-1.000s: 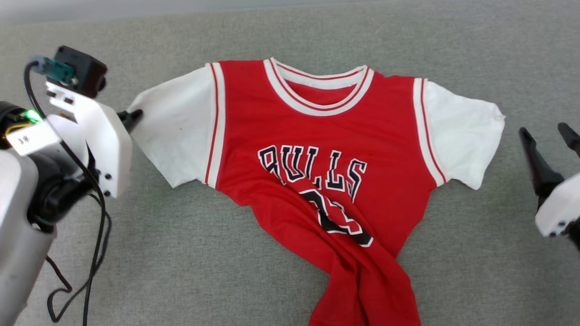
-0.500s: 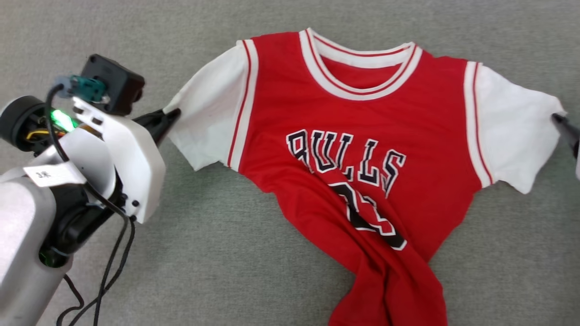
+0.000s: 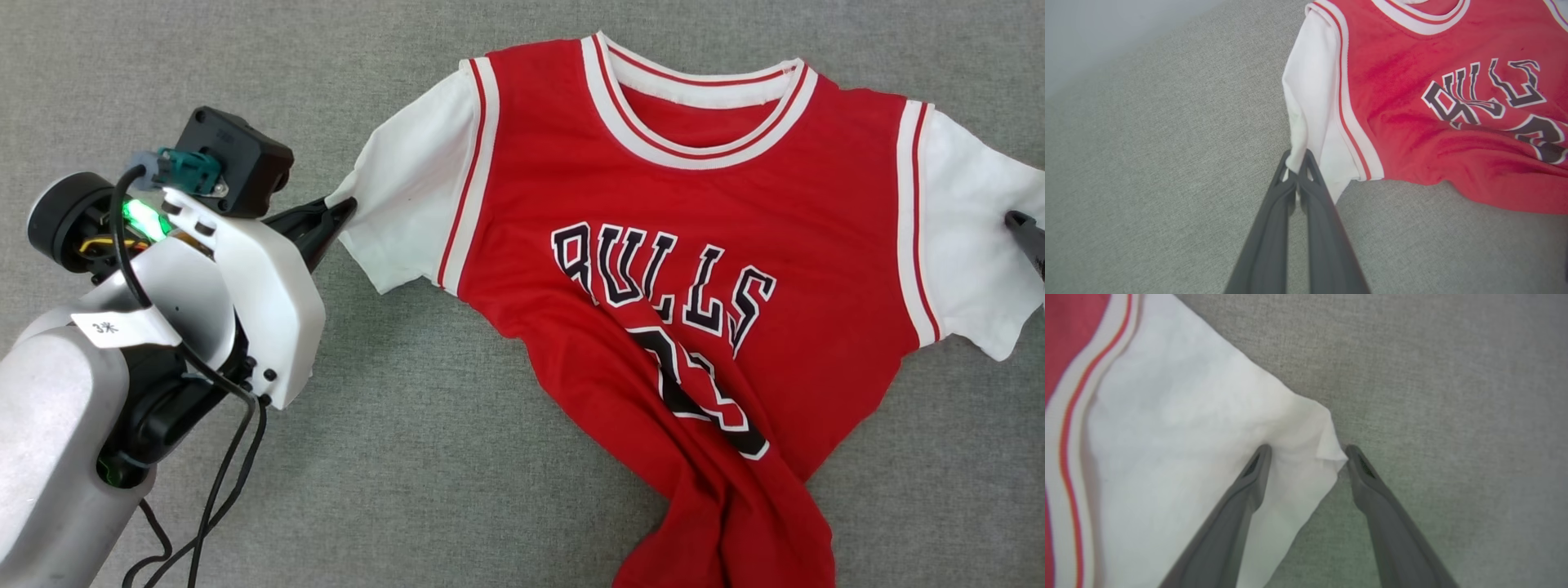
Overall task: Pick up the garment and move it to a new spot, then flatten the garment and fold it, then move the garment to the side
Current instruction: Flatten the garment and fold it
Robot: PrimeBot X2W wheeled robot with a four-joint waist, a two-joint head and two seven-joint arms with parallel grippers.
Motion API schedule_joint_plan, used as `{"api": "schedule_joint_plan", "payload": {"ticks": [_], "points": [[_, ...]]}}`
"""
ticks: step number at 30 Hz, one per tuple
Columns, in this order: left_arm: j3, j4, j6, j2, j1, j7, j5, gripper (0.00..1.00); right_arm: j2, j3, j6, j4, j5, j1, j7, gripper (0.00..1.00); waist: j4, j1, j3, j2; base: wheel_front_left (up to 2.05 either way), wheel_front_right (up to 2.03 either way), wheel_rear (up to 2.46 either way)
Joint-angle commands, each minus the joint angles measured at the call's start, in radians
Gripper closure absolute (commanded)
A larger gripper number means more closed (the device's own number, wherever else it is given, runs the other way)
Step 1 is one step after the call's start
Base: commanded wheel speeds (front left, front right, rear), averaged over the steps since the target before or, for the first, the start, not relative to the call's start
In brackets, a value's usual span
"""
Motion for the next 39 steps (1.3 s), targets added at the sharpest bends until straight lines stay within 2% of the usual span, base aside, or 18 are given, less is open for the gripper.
{"api": "schedule_joint_plan", "payload": {"ticks": [1, 8, 13, 16, 21, 29, 39], "points": [[-0.004, 0.006, -0.002, -0.004, -0.008, -0.009, 0.000, 1.00, 0.007, 0.054, 0.001, 0.032, 0.026, 0.025, 0.021, 1.00, 0.002, 0.0001, 0.003, 0.0000, 0.00, 0.00, 0.00], [-0.005, 0.045, -0.004, -0.020, -0.004, -0.041, 0.002, 1.00, -0.027, 0.057, -0.001, 0.067, 0.039, -0.009, -0.074, 1.00, 0.000, 0.0001, -0.020, 0.0000, 0.00, 0.00, 0.00], [0.024, 0.095, 0.007, -0.021, 0.014, -0.095, 0.001, 1.00, -0.043, 0.050, -0.001, 0.086, 0.055, -0.021, -0.135, 1.00, -0.008, 0.0001, -0.068, 0.0000, 0.00, 0.00, 0.00], [0.038, 0.126, 0.002, -0.028, 0.037, -0.148, -0.008, 1.00, -0.054, 0.037, -0.001, 0.082, 0.074, -0.037, -0.212, 1.00, -0.016, 0.0001, -0.128, 0.0000, 0.00, 0.00, 0.00], [0.066, 0.139, 0.012, -0.027, 0.054, -0.210, 0.000, 1.00, -0.072, 0.034, -0.001, 0.074, 0.101, -0.048, -0.261, 1.00, -0.026, 0.0001, -0.189, 0.0000, 0.00, 0.00, 0.00], [0.114, 0.115, 0.033, 0.012, 0.098, -0.283, 0.018, 1.00, -0.109, 0.021, -0.001, -0.018, 0.154, -0.027, -0.313, 1.00, -0.028, 0.0001, -0.291, 0.0000, 0.00, 0.00, 0.00], [0.183, 0.057, 0.073, 0.044, 0.101, -0.380, 0.061, 1.00, -0.115, -0.069, -0.001, -0.159, 0.199, -0.049, -0.344, 1.00, -0.036, 0.0001, -0.382, 0.0000, 0.00, 0.00, 0.00]]}}
